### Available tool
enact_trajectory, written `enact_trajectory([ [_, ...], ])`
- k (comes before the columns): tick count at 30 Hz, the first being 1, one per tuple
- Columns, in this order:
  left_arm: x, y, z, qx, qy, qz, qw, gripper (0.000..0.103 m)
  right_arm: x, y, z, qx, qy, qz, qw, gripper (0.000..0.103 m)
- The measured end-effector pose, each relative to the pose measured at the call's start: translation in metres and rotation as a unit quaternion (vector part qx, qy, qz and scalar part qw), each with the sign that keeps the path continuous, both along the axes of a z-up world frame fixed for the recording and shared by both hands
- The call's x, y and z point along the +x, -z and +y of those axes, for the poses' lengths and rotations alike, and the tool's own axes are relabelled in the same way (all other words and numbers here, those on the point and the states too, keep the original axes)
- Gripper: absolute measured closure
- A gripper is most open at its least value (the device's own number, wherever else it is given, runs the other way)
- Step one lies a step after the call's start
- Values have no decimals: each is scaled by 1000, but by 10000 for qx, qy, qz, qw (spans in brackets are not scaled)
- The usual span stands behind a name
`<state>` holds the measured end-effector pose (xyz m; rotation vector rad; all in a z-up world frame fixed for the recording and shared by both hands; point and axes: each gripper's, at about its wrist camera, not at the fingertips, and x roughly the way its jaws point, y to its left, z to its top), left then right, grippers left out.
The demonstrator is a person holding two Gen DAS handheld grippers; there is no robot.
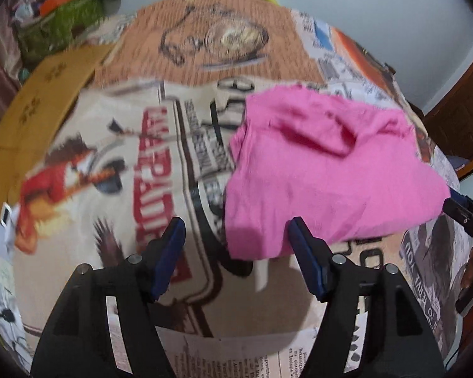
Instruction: Fold small clothes
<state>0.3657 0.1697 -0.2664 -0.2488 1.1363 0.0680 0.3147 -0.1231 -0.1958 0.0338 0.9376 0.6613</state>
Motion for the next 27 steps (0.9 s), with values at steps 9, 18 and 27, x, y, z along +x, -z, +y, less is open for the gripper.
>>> enact_trajectory([
  [9, 6, 7, -20, -440, 271, -48, 9987, 87, -3, 20, 16, 384, 25, 317, 9988, 78],
  [18, -36, -10, -32, -334, 520, -182, 9979, 91, -35, 8, 5, 308, -67, 164, 9994, 91],
  [27, -113, -12, -49, -560, 1001, 17, 9934, 90, -94, 13, -16, 65, -144, 327, 9993, 91],
])
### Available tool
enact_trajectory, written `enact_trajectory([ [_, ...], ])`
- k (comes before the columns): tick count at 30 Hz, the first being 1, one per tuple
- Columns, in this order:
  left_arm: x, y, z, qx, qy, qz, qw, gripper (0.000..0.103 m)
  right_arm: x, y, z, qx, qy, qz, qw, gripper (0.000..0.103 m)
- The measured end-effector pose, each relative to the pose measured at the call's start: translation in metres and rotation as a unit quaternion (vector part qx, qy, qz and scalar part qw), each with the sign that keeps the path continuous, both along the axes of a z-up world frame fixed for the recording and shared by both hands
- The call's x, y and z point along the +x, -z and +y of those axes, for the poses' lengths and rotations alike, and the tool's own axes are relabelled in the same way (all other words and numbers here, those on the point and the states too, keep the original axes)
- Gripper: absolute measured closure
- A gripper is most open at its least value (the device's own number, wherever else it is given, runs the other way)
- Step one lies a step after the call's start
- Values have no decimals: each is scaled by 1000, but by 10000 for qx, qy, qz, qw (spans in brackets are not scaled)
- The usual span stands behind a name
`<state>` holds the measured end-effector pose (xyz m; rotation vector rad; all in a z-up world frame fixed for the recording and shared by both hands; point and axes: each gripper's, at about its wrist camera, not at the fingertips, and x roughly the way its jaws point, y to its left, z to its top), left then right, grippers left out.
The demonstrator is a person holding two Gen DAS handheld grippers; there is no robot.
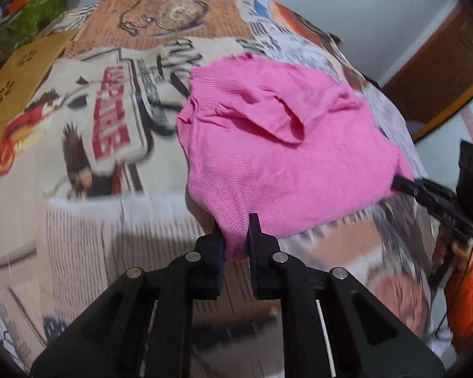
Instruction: Fold small clothes
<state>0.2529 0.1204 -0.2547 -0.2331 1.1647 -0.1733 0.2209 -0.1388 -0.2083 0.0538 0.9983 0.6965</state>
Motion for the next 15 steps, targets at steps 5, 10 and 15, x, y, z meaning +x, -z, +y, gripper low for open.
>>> enact_trajectory([
  [5, -23, -5, -11, 720, 140, -23, 9973, 83, -23, 2, -2, -307, -184, 92, 9993, 86],
  [10, -25, -19, -10, 972, 88, -167, 9951, 79, -26, -12, -15, -232, -36, -44, 9997, 85],
  [15, -8, -35, -15, 1068, 4, -485, 9931, 52, -23, -31, -19, -183, 27, -421, 9989, 74],
])
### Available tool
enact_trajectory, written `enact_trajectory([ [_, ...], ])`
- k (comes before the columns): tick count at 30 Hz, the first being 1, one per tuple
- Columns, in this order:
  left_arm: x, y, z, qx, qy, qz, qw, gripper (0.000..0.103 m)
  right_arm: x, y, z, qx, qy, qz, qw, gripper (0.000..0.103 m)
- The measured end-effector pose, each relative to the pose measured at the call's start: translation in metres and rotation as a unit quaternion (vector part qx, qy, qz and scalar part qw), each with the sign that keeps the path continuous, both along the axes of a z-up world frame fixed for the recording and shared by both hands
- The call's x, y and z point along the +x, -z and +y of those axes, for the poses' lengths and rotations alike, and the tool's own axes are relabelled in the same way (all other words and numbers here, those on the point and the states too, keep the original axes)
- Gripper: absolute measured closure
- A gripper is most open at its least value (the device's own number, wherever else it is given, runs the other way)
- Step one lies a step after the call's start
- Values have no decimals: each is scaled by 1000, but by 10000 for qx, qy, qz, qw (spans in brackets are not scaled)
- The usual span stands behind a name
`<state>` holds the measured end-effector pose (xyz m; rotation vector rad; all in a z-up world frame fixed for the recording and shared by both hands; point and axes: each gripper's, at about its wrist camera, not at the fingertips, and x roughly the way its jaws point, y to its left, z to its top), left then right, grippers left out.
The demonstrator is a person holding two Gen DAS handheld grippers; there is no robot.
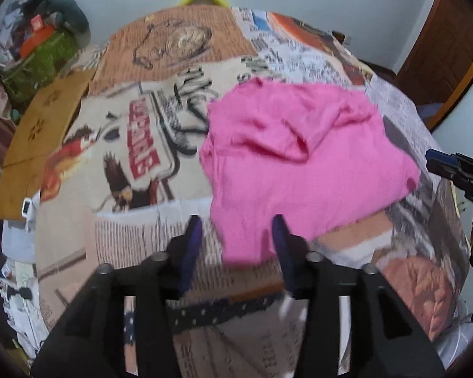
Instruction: Fold small clothes
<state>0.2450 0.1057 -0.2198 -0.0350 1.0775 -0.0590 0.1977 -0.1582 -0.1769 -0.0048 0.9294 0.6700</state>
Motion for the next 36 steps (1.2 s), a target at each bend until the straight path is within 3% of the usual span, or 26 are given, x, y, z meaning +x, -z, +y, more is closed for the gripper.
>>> enact_trajectory([
  [4, 26, 8, -17, 59, 138, 91, 9998, 35, 8, -4, 13, -86, -133, -248, 9996, 65],
  [9, 59, 31, -38, 316, 245, 409, 9984, 33, 25, 8, 28, -277, -177, -325, 9989, 63],
  [14, 88, 42, -39, 228, 256, 490, 9982, 30, 46, 19, 32, -286, -172, -251, 9991, 59],
  [19, 121, 22, -15, 345, -203, 75, 9992, 30, 59, 21, 35, -383, -213, -392, 9983, 59],
  [21, 129, 14, 7, 112, -594, -21, 9982, 30, 64, 21, 35, -394, -207, -431, 9981, 59],
  [24, 128, 8, 33, -343, -868, -98, 9956, 30, 70, 22, 33, -392, -189, -498, 9978, 59],
  [30, 103, 29, 38, -162, -667, 116, 9976, 30, 80, 31, 30, -442, -185, -499, 9976, 59],
  [31, 100, 32, 37, -151, -622, 146, 9978, 32, 81, 31, 31, -420, -212, -518, 9975, 59],
  [35, 93, 45, 26, -252, -276, 335, 9987, 65, 83, 30, 35, -353, -305, -511, 9976, 60],
  [36, 93, 47, 25, -314, -250, 334, 9986, 69, 84, 30, 36, -333, -326, -481, 9978, 63],
])
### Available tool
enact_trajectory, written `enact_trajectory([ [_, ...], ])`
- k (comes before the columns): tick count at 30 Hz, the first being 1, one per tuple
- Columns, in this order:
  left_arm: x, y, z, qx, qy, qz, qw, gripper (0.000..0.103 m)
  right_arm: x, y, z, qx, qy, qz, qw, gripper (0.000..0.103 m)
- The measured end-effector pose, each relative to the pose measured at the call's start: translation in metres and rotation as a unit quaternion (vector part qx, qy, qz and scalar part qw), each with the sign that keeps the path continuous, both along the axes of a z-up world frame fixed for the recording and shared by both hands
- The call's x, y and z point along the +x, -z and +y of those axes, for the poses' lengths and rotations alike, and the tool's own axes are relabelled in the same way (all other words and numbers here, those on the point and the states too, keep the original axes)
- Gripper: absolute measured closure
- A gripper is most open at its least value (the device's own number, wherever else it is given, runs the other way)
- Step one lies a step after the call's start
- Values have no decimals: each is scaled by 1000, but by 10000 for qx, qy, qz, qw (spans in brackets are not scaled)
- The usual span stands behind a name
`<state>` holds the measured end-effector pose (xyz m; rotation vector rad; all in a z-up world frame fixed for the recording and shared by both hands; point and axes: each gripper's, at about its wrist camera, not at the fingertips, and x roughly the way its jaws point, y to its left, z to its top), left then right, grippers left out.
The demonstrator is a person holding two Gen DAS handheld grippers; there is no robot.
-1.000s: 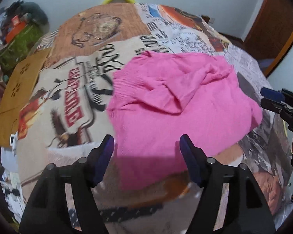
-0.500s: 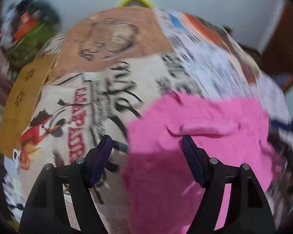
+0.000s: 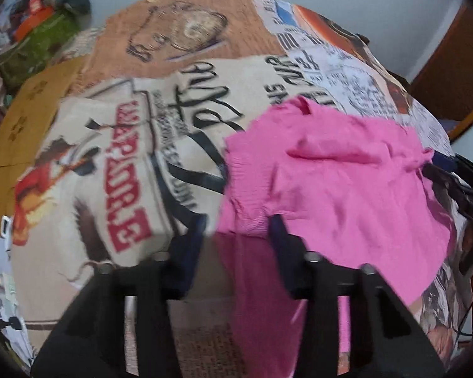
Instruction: Fold small clothes
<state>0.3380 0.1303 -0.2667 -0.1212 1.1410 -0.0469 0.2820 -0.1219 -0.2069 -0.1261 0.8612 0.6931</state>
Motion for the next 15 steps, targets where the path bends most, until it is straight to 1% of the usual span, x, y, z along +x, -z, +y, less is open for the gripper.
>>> enact_trajectory([
  [2, 1, 1, -3, -112, 18, -41, 9999, 81, 2, 0, 4, -32, -32, 5, 10000, 80],
  [3, 1, 1, -4, -104, 10, -79, 9999, 82, 3, 0, 6, -111, -28, -18, 9999, 84],
  [4, 1, 0, -5, -69, 10, -105, 9999, 87, 3, 0, 7, -140, -19, -55, 9999, 92],
  [5, 1, -1, -7, 20, 9, -157, 9999, 91, 3, 0, 8, -153, -5, -87, 9998, 94],
  [7, -1, -4, -10, 129, 41, -252, 9996, 92, 1, -2, 8, -144, 15, -152, 9998, 95],
  [9, -7, -11, -13, 284, 87, -433, 9986, 93, -2, -7, 6, -63, 12, -257, 9997, 96],
  [15, -14, -31, -14, 398, 93, -732, 9965, 94, -8, -35, 3, 167, 0, -679, 9976, 99],
])
